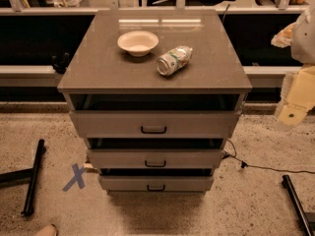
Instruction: Open middle drawer
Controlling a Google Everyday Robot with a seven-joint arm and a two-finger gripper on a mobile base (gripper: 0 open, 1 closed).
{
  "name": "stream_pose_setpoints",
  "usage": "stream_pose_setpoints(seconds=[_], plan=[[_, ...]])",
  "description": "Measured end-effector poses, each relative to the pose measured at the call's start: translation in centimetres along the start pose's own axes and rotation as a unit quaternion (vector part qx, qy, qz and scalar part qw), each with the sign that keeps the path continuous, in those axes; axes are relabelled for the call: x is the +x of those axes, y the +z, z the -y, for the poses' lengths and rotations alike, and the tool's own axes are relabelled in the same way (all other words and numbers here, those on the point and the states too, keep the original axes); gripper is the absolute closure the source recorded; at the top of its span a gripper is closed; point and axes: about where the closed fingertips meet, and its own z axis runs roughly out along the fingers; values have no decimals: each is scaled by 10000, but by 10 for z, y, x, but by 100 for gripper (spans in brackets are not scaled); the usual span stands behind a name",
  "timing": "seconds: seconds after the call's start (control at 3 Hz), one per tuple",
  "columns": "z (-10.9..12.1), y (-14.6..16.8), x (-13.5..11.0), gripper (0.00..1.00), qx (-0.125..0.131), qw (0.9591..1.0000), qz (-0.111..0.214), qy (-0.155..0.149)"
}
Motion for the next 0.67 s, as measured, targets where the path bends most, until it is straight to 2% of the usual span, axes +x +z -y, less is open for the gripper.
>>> stream_pose_setpoints(seconds=[0.33,0.67], plan=[[0,0,0,0,0,10000,0,0],[-1,29,5,0,-208,9997,107,-120]])
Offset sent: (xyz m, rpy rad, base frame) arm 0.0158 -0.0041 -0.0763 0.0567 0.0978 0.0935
